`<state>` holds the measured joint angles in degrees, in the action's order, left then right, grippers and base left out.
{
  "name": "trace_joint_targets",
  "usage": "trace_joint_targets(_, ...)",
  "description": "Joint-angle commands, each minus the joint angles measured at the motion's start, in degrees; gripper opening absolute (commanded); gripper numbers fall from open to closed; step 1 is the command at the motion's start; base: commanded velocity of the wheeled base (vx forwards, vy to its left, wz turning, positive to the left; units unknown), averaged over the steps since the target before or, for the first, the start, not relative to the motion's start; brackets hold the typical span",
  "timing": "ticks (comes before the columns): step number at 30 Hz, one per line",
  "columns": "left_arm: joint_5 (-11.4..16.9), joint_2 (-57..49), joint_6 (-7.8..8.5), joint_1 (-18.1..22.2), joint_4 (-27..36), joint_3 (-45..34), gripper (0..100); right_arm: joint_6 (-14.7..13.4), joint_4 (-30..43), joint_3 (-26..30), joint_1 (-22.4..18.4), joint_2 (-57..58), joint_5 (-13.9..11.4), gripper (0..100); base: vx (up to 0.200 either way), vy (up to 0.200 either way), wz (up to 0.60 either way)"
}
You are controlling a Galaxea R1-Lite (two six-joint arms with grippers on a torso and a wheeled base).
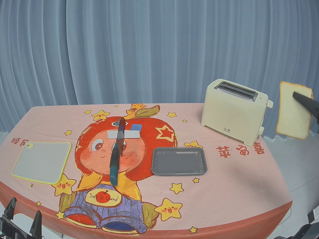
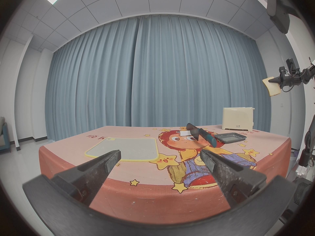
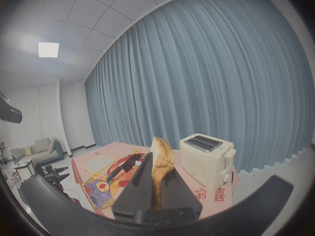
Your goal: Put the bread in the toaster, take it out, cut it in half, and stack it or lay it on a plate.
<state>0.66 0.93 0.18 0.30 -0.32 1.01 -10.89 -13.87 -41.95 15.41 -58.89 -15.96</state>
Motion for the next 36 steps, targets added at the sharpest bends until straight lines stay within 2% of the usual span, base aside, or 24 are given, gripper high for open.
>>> trace_joint_targets(1, 0.0, -0.9, 0.08, 0.0, 0.0, -1.0, 100, 0.2, 0.0, 2.7, 0.3, 1.7, 0.0, 0, 0.000, 0.000, 0.00)
trace_joint_targets(3, 0.0, -0.9, 0.08, 0.0, 0.0, -1.0, 100, 1.6, 0.0, 6.0, 1.5, 4.0, -0.6, 0, 0.000, 0.000, 0.00)
trace_joint_targets(8, -0.1, -0.9, -0.09, 0.0, 0.1, -1.0, 100, 5.2, 0.0, 7.6, 4.4, 5.1, -0.9, 0, 0.000, 0.000, 0.00)
trace_joint_targets(11, -0.4, -0.9, -0.45, 0.0, 0.1, -1.0, 100, 6.1, 0.6, 9.0, 9.7, 7.0, -0.2, 0, 0.000, 0.000, 0.00)
trace_joint_targets(13, -0.4, -0.9, -0.18, 0.0, 0.1, -1.0, 100, 6.2, 0.6, 9.8, 11.6, 7.5, 0.0, 0, 0.000, 0.000, 0.00)
trace_joint_targets(16, -0.2, -0.9, -0.27, 0.0, 0.1, -1.0, 100, 6.6, 0.4, 11.0, 11.7, 7.6, -0.1, 0, 0.000, 0.000, 0.00)
trace_joint_targets(22, -0.2, -0.9, -0.18, 0.0, 0.1, -1.0, 100, 10.2, 0.0, 12.8, 11.7, 8.8, -0.1, 0, 0.000, 0.000, 0.00)
trace_joint_targets(26, -0.3, -0.9, -0.36, 0.0, 0.1, -1.0, 100, 10.4, 0.1, 12.8, 11.7, 8.6, -0.1, 0, 0.000, 0.000, 0.00)
trace_joint_targets(36, -0.4, -0.9, -0.45, 0.0, 0.1, -1.0, 100, 10.6, 0.1, 12.9, 12.3, 8.4, -0.1, 0, 0.000, 0.200, 0.00)
